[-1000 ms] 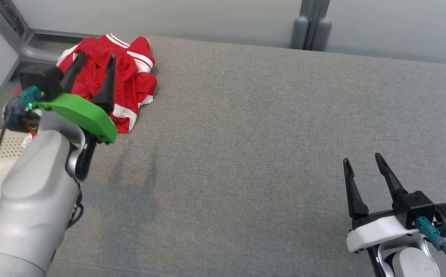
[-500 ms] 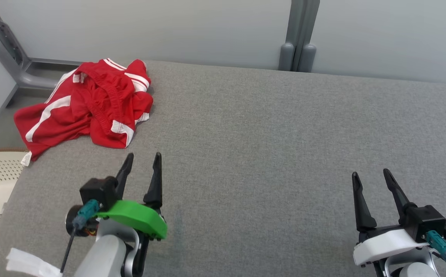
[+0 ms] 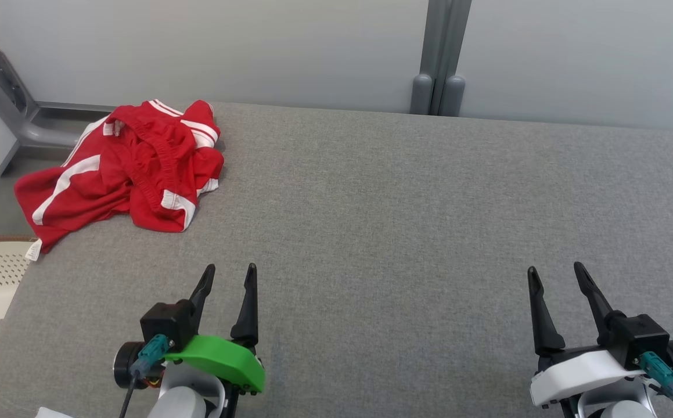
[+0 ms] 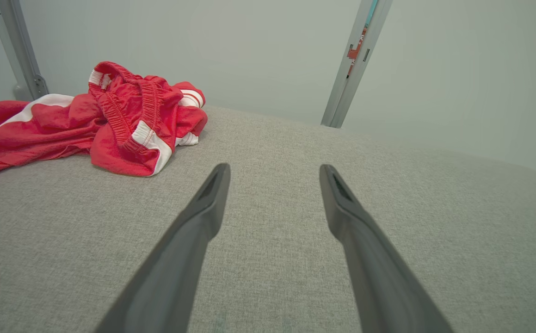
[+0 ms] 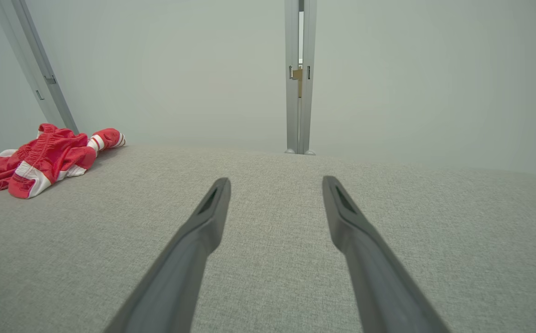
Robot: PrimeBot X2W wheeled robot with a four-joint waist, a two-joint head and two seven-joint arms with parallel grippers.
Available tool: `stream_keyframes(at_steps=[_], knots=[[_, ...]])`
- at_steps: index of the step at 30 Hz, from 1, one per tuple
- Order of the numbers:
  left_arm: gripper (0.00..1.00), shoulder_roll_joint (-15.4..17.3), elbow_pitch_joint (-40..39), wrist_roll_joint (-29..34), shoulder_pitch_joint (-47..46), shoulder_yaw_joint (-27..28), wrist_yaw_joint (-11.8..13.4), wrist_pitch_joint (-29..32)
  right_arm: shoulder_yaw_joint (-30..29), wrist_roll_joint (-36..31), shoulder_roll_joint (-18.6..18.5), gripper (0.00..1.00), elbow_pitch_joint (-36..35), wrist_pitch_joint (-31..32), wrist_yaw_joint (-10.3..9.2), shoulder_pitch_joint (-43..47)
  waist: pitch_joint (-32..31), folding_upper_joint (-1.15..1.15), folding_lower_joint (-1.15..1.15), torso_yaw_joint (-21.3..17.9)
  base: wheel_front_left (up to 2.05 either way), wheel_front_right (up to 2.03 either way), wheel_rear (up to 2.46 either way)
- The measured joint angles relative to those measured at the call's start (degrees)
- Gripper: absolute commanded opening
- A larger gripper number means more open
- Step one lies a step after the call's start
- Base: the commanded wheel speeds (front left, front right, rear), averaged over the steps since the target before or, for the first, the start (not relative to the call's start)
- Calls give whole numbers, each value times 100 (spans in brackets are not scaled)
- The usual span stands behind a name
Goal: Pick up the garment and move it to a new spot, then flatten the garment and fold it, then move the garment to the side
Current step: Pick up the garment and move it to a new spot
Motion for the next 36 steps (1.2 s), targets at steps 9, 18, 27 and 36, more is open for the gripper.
stream_keyframes(at_steps=[9, 18, 27, 36], knots=[[100, -48, 31, 203, -22, 263, -67, 0, -67, -21, -1, 100, -56, 0, 0, 13, -9, 0, 0, 293, 0, 0, 0], [100, -48, -29, 344, 12, 642, -97, 0, 36, -32, 0, 100, -87, 0, 0, -13, 17, 0, 0, 1054, 0, 0, 0], [100, 85, -32, 500, -68, 818, -254, -1, 153, -179, 4, 100, -101, 0, 1, -193, 136, 0, 0, 1734, 0, 0, 0], [100, 613, 171, 435, -2392, 865, -602, 357, 185, -742, 7, 100, -241, 0, 0, -738, 689, 0, 0, 1810, 0, 0, 0]])
